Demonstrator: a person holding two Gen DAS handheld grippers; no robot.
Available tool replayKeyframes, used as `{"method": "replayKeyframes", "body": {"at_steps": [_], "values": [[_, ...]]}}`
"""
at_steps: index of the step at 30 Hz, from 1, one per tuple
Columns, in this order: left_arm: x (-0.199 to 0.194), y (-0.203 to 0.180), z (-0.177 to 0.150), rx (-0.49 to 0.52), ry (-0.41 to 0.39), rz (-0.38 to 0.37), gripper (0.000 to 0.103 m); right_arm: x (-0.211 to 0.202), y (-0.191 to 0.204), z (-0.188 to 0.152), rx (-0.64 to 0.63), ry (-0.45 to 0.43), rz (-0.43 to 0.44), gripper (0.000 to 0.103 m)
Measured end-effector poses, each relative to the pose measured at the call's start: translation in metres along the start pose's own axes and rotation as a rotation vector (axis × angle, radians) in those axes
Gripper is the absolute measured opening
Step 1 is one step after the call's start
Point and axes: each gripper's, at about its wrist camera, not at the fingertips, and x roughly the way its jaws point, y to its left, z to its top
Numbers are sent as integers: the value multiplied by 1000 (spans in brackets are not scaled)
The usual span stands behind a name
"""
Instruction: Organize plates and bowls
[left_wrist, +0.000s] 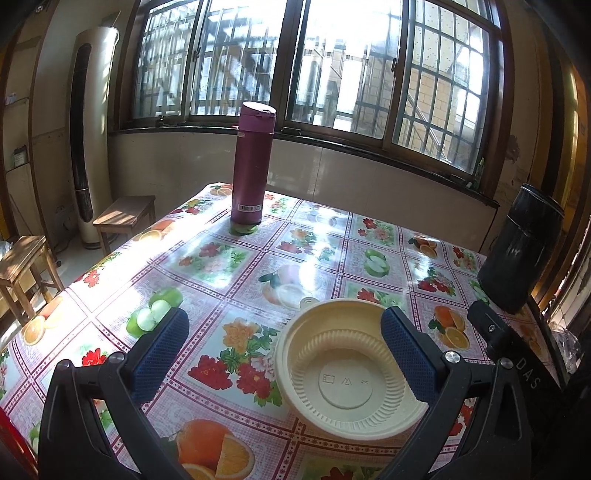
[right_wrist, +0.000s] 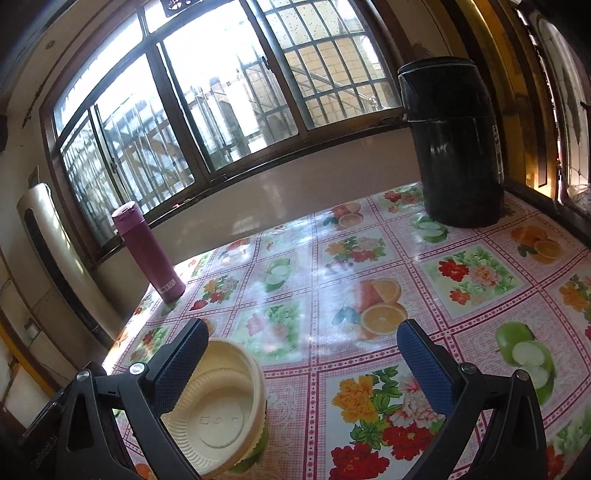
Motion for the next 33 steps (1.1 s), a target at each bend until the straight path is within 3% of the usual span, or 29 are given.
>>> {"method": "replayKeyframes", "body": {"at_steps": [7, 33], "values": [[3, 0, -3, 1, 13, 7, 103, -7, 14, -1, -101, -37, -91, 103], [4, -2, -4, 11, 21, 2, 103, -6, 13, 0, -108, -44, -119, 103]]}}
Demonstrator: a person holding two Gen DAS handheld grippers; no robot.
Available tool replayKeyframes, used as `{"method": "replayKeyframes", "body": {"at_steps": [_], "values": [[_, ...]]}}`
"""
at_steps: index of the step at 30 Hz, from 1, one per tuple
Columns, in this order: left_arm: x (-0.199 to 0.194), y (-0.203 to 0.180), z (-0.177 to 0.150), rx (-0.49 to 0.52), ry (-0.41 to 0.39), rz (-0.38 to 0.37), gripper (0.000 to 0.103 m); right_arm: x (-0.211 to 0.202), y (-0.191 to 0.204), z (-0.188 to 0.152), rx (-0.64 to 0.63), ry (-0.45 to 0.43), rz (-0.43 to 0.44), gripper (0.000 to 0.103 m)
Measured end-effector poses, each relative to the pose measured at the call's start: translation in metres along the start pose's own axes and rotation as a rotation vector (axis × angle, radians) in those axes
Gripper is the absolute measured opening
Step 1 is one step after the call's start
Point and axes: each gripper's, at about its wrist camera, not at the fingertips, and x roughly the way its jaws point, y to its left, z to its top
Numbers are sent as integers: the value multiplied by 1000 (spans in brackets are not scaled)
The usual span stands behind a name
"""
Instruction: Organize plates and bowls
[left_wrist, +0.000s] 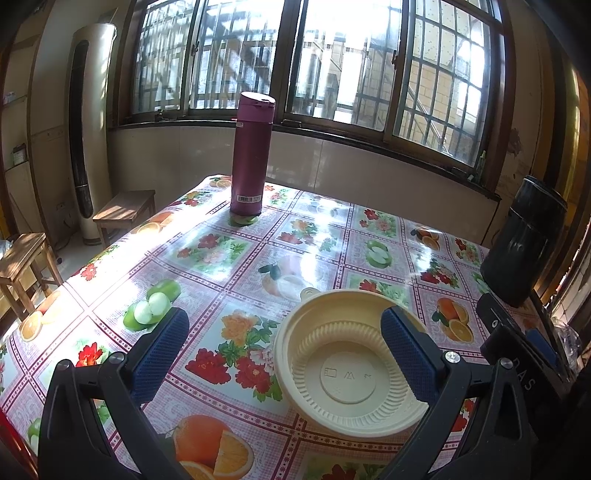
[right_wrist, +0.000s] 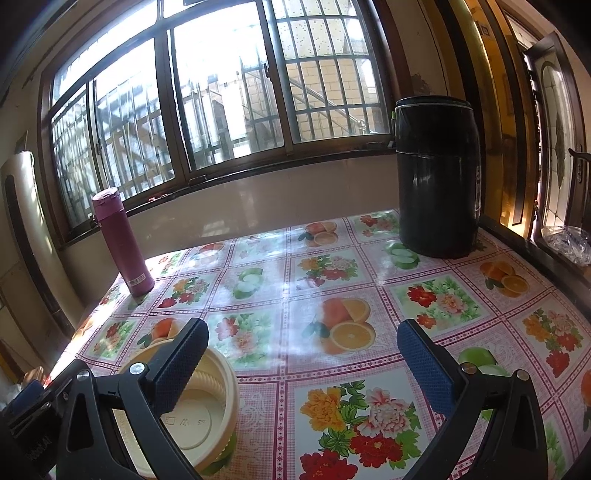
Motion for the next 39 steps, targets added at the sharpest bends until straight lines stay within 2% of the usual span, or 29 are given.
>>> {"method": "replayKeyframes", "body": {"at_steps": [3, 5, 7, 11, 15, 18, 22, 30, 35, 39], "values": [[4, 0, -1, 3, 21, -1, 103, 0, 0, -1, 0, 6, 12, 103], [9, 3, -2, -6, 45, 4, 103, 2, -1, 0, 21, 23, 63, 103], [17, 7, -2, -17, 84, 9, 103, 7, -4, -1, 68, 63, 161, 103], [31, 20, -5, -59, 165, 17, 103, 25, -17, -4, 227, 191, 415, 103], [45, 22, -12, -56, 241, 44, 103, 38, -22, -9, 306, 268, 526, 103], [47, 22, -14, -57, 263, 45, 103, 42, -25, -11, 330, 289, 531, 103], [43, 19, -13, -40, 246, 61, 103, 52, -30, -16, 378, 347, 559, 103], [48, 25, -13, -92, 287, -25, 103, 44, -28, -13, 353, 306, 562, 103], [43, 21, -10, -54, 257, 10, 103, 47, -20, -14, 327, 334, 562, 103], [46, 22, -12, -60, 274, 5, 103, 48, -19, -15, 323, 340, 563, 102]]}}
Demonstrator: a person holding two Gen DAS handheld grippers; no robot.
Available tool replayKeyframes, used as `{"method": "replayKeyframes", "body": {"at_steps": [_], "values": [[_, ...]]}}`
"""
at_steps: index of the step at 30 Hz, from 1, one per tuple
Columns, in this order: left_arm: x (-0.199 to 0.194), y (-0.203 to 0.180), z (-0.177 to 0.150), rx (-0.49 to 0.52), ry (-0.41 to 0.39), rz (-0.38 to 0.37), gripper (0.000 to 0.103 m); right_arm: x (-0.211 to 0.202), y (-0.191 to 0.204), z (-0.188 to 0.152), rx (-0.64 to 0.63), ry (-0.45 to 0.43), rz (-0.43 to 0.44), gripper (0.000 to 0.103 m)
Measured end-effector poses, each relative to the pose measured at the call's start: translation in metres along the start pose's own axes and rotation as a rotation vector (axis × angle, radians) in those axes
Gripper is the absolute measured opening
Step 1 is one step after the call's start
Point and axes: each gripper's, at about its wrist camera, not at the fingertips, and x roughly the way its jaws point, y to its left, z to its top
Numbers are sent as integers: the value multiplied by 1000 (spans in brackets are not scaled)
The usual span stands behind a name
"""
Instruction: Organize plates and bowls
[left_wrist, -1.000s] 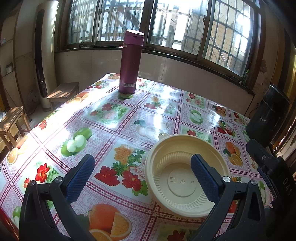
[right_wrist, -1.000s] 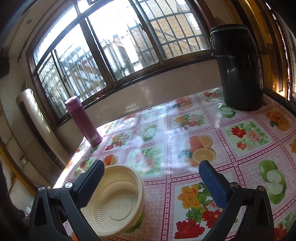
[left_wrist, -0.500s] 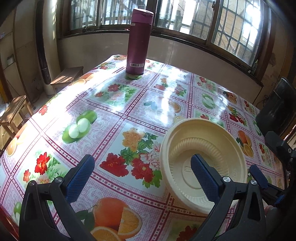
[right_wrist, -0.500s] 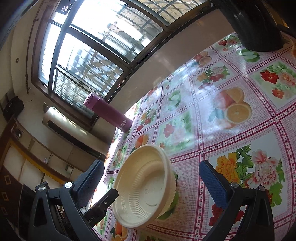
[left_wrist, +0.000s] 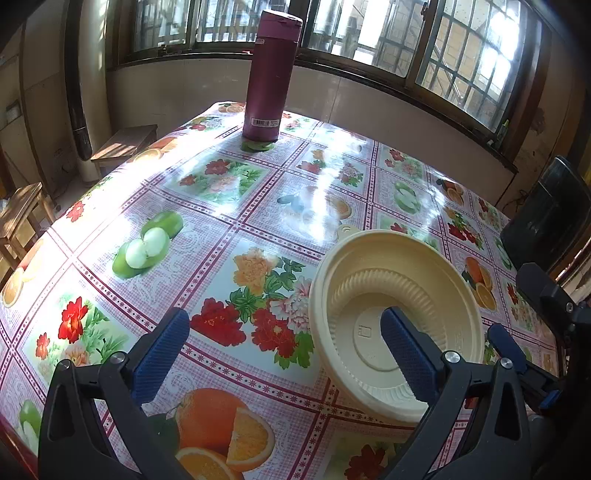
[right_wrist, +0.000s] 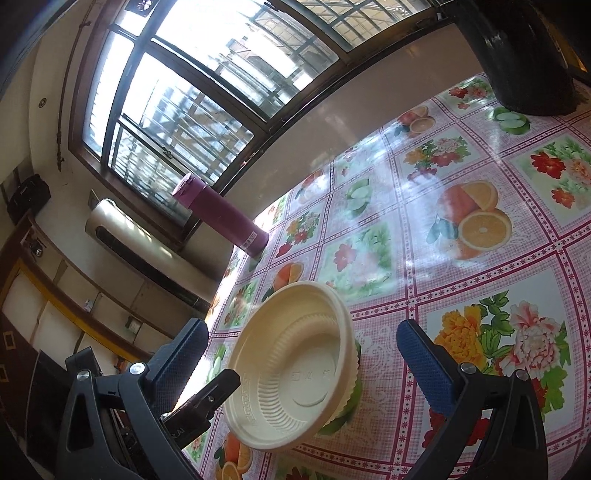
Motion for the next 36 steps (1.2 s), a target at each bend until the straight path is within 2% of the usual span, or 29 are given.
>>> {"method": "replayKeyframes", "body": {"at_steps": [2, 4, 7, 10, 14, 22, 25, 29, 31, 35, 36], "values": [[0, 0, 0, 3, 2, -1, 90, 1, 0, -1, -4, 1, -5, 101], [1, -1, 0, 11, 6, 1, 82, 2, -1, -2, -1, 8, -11, 95], [4, -2, -2, 12, 26, -14, 77, 5, -5, -2, 16, 18, -21, 83], [5, -4, -3, 23, 35, -22, 66, 7, -7, -3, 23, 28, -29, 81], [6, -3, -3, 15, 47, -43, 66, 7, -6, -3, 20, 28, -32, 81], [6, -10, -5, 48, 47, -32, 65, 10, -6, -4, 16, 35, -44, 79], [9, -12, -6, 58, 63, -40, 55, 12, -3, -6, -1, 44, -58, 61], [13, -11, -7, 50, 79, -53, 44, 14, -6, -7, 4, 46, -70, 54], [12, -11, -7, 48, 75, -62, 37, 15, -7, -7, 4, 49, -77, 41], [13, -12, -7, 51, 83, -78, 32, 18, -8, -9, -1, 59, -91, 34], [14, -12, -8, 50, 89, -89, 30, 18, -8, -10, -8, 59, -97, 29]]}}
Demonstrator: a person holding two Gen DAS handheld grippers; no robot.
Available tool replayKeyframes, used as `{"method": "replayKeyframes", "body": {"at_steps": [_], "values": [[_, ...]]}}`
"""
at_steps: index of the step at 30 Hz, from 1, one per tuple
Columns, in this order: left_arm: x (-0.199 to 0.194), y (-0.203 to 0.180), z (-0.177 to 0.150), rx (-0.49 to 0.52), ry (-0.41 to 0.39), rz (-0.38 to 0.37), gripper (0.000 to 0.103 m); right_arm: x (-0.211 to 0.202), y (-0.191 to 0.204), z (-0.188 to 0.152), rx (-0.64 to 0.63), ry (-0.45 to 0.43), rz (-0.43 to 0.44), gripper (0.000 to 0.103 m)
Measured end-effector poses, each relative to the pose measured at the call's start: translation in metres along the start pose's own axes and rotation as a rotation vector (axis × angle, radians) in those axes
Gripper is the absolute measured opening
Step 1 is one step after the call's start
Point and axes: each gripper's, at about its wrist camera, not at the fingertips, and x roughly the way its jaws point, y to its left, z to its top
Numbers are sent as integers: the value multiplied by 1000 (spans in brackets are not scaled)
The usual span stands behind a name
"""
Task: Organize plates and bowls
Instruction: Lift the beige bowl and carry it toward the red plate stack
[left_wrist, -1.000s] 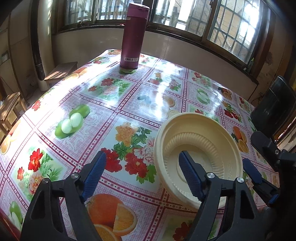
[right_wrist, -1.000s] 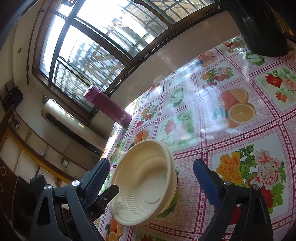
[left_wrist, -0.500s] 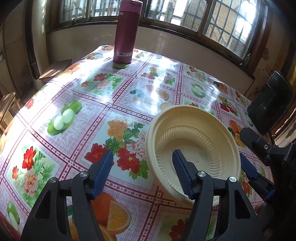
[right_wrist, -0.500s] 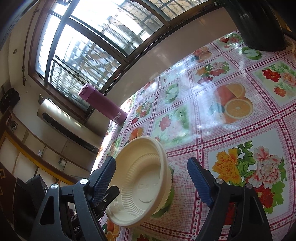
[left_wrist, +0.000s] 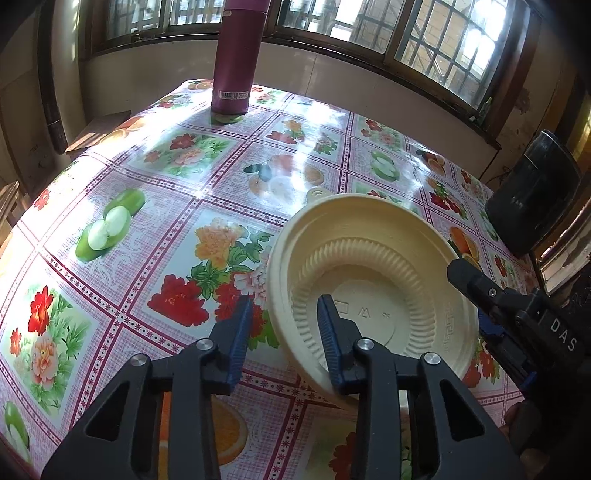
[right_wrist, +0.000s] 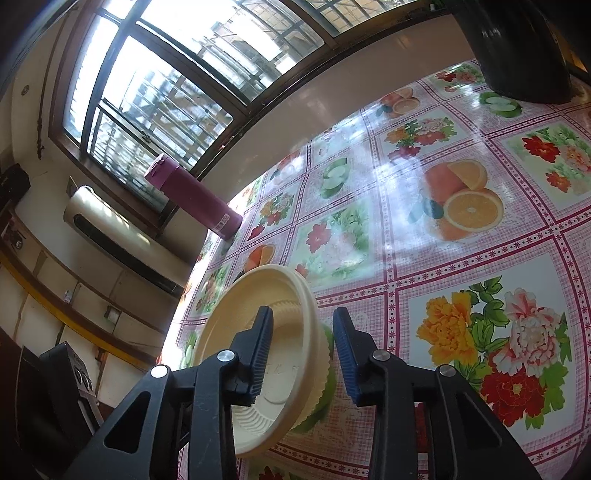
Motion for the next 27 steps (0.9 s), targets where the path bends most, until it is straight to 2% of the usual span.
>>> {"method": "replayKeyframes", "body": {"at_steps": [4, 9, 17, 20, 27], "values": [[2, -4, -2, 10, 18, -42, 24, 5, 3, -2, -17, 19, -25, 10], [0, -8, -2, 35, 14, -56, 22, 5, 3, -3, -19, 22, -49, 10], [1, -15, -3, 75, 17, -30, 22, 1, 2, -6, -6, 32, -70, 9], [2, -22, -6, 105, 31, -32, 22, -3, 4, -10, -19, 46, -106, 9], [-8, -52, -26, 187, 55, -81, 22, -47, -17, -22, 20, 55, -151, 9]]}}
